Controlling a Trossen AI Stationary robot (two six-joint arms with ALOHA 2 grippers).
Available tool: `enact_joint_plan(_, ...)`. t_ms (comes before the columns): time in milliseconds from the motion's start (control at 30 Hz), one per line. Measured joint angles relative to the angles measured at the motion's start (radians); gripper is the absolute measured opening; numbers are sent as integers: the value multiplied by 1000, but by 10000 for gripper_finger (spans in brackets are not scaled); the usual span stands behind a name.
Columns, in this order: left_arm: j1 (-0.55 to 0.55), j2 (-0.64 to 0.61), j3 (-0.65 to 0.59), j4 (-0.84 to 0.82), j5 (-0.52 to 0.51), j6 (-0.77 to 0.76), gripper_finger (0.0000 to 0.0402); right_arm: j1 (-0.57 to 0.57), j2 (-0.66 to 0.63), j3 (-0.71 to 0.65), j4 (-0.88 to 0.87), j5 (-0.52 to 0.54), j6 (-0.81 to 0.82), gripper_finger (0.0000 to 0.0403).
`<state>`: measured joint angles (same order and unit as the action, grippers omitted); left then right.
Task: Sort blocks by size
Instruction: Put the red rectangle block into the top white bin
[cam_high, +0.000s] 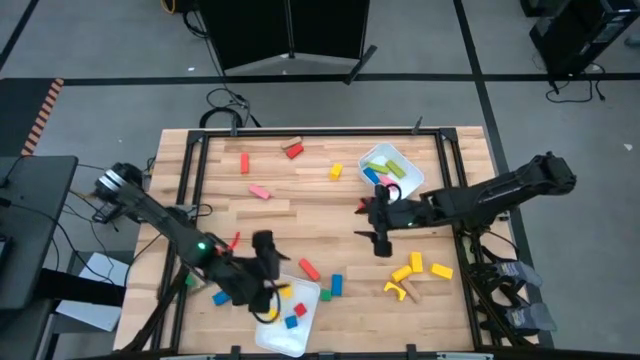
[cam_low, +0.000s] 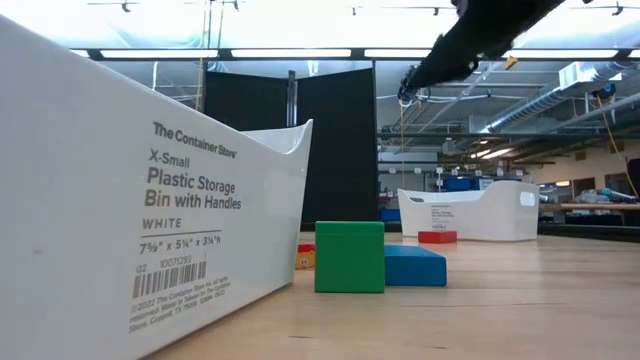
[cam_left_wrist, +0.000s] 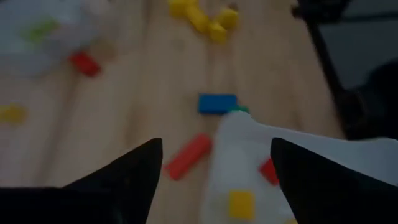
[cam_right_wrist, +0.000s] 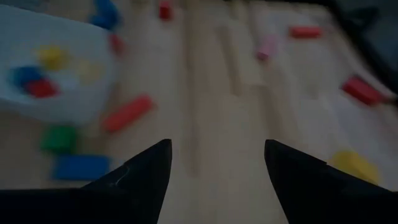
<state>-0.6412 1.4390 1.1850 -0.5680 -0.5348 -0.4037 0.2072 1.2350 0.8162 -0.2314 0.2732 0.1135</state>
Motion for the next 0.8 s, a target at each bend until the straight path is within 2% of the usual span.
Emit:
enact_joint_plan(100,-1,-82,-76,43,-79,4,294,-53,66,12,4,55,1,268)
enact_joint_plan(233,0,-193,-216,179,-128,5,292,-152,168,77,-20,34,-23,268)
enact_joint_plan(400,-1,-317,-389,341,-184,1,292,-257,285,187,-41,-70,-173,268)
enact_joint_plan(533,0,-416,-490,437,-252,1,292,-341,379,317,-143,-128,-271,268)
enact_joint_plan(667,0,-495,-561,489,-322,5,292,-400,457,419,-230,-181,-382,268)
enact_joint_plan(800,0,-550,-594,496,-373,6,292,-443,508,473,-318,-197,-566,268)
